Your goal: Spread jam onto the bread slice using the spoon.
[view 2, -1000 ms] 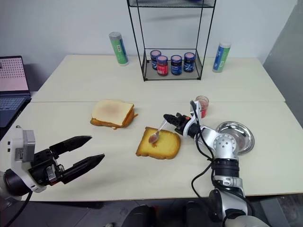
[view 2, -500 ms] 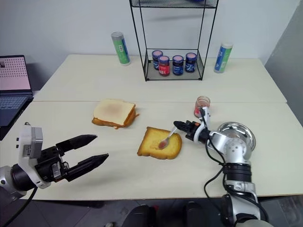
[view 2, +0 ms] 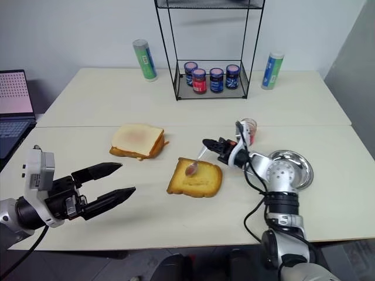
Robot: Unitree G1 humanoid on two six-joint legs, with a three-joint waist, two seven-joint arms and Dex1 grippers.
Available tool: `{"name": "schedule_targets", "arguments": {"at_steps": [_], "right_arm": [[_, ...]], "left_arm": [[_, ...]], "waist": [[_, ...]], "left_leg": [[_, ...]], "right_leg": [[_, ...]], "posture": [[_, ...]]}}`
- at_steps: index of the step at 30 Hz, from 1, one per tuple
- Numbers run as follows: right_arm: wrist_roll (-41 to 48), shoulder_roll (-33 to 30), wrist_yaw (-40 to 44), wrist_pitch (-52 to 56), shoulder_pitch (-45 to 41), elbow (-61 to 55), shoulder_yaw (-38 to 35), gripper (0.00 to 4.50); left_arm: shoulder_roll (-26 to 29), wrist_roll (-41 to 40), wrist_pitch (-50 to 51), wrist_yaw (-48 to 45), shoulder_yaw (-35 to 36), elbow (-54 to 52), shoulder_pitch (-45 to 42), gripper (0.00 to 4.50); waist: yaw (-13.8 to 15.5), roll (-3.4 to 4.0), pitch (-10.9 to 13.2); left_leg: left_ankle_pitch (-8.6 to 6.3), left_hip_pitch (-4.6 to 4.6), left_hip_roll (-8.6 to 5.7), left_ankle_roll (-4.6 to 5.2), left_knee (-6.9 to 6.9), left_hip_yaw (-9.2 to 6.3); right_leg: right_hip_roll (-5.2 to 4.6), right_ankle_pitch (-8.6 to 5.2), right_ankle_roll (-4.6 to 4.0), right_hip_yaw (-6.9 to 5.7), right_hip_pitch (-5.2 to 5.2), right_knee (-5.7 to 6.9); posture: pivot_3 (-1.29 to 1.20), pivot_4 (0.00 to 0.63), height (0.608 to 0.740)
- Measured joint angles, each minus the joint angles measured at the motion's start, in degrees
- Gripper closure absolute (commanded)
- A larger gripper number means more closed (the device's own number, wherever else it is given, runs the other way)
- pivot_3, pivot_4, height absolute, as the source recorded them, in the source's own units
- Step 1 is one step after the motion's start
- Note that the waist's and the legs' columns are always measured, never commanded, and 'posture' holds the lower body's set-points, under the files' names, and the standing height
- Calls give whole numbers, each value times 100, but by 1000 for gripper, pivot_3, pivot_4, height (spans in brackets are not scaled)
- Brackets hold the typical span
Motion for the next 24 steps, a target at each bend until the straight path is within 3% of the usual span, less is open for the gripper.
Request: {"name": "schedule_targets", "arguments": {"at_steps": [10,17,24], "right_arm": [[-107,-567,448,245,362,-199,157,4456],[176,-1078,377,763,708,-824,-201,4456],[643,-1005,-278,1087,711,-1162,-911,4456]], "left_arm": [[-1,53,2,-4,-36,4,1,0],[0,179,-60,-65,-315,133,-237,0],[45,350,-105,-223,-755,482,-814,0]], "waist": [[24,-1,0],[22,-1,0],[26,-3,1]], "left_leg": [[0,0,-11,0,1,0],[0,2,-12,0,1,0],[0,-1,-12,0,1,-1]], "right_leg": [[-17,0,0,-2,4,-3],[-17,-1,1,-3,5,-2],[-14,-1,2,-4,4,0]], "posture": [[0,150,740],[0,150,740],[0,150,740]]}}
